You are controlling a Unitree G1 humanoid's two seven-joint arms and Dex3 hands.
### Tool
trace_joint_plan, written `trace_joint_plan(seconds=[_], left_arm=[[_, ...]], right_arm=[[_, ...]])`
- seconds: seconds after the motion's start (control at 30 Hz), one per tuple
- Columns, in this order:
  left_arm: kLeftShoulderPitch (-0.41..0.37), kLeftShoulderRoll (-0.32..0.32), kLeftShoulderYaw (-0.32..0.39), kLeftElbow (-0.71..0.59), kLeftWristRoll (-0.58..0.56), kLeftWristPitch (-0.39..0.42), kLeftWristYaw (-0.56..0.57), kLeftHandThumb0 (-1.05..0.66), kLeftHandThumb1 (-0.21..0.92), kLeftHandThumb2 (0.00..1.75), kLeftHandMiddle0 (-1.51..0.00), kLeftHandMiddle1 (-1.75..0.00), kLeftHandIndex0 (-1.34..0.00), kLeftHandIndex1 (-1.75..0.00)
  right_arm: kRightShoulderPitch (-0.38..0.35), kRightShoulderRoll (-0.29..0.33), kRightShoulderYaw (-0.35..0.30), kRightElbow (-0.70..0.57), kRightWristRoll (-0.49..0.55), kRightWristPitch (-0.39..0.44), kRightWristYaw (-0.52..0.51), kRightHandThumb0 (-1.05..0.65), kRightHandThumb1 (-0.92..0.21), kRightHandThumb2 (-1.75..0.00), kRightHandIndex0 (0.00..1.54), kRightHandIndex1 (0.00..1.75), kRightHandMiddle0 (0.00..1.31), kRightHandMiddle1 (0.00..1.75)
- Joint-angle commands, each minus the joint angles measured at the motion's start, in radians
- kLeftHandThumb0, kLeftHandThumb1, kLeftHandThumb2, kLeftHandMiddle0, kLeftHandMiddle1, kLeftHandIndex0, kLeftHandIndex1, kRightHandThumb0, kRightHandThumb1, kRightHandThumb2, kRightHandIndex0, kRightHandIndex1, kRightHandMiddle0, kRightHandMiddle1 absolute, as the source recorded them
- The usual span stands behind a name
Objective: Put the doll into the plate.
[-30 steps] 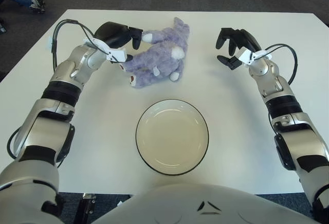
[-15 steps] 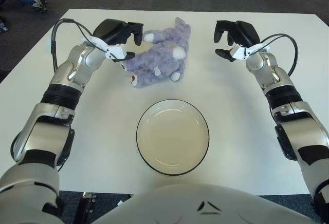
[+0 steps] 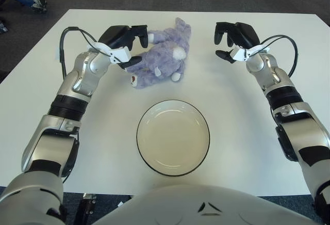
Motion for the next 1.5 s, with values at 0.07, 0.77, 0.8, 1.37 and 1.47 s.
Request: trace_joint_plan(seconds=[0.07, 0.77, 0.8, 1.37, 1.47], left_arm=[[0.008, -0.008, 0.011, -0.024, -0.012, 0.038, -0.029, -0.01, 0.28, 1.34, -0.69, -1.66, -0.39, -1.75], [0.023, -0.045, 0.020, -0.027, -0.109, 0.035, -0.089, -0.01, 0.31, 1.29, -0.67, -1.61, -0.39, -1.75], [0.024, -0.048, 0.021, -0.028, -0.117, 0.037, -0.093, -0.01, 0.31, 1.30, -0.68, -1.62, -0.39, -1.75], [0.098, -0.090, 0.041, -0.158, -0.184, 0.112, -0.130, -0.01, 0.17, 1.49, -0.62, -1.75, -0.58, -1.74], [0.106, -0.097, 0.043, -0.170, -0.195, 0.122, -0.136, -0.01, 0.17, 1.49, -0.61, -1.75, -0.59, -1.74]], right_arm=[[-0.009, -0.013, 0.015, 0.019, 0.000, -0.018, 0.031, -0.01, -0.12, -1.47, 0.69, 1.65, 0.69, 1.64], [-0.140, 0.003, 0.101, 0.157, -0.058, -0.099, 0.085, -0.02, -0.15, -1.21, 0.23, 1.26, 0.00, 1.28], [-0.147, 0.009, 0.109, 0.167, -0.068, -0.097, 0.073, -0.08, -0.12, -1.23, 0.18, 1.21, 0.00, 1.26], [-0.272, 0.088, 0.222, 0.331, -0.183, -0.098, -0.103, -0.31, -0.11, -1.16, 0.00, 0.56, 0.00, 0.82], [-0.290, 0.099, 0.231, 0.355, -0.186, -0.099, -0.124, -0.30, -0.11, -1.16, 0.00, 0.54, 0.00, 0.82]])
